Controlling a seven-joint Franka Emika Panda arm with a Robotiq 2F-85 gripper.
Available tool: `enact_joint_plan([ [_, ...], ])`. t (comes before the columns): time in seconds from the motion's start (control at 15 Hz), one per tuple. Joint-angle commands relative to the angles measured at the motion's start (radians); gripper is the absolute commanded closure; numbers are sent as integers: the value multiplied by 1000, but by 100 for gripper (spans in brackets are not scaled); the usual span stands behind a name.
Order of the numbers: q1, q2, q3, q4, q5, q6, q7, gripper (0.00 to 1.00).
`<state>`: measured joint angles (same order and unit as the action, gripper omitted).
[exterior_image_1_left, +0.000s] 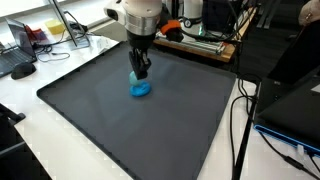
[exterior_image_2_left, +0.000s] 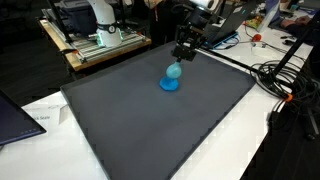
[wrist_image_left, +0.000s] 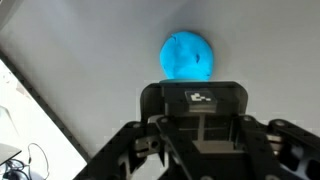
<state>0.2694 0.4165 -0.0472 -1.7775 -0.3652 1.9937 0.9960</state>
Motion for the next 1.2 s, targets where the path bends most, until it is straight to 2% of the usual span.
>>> enact_joint_plan([
  [0.0, -12, 0, 14, 3, -6, -4, 3, 53],
  [0.07, -12, 0, 14, 3, -6, -4, 3, 78],
  [0.4, 52, 5, 18, 12, -144, -62, 29, 78],
  [0.67, 93, 12, 51, 13, -236, -130, -16, 78],
  [1.13, 127, 49, 112, 18, -378, -172, -126, 78],
])
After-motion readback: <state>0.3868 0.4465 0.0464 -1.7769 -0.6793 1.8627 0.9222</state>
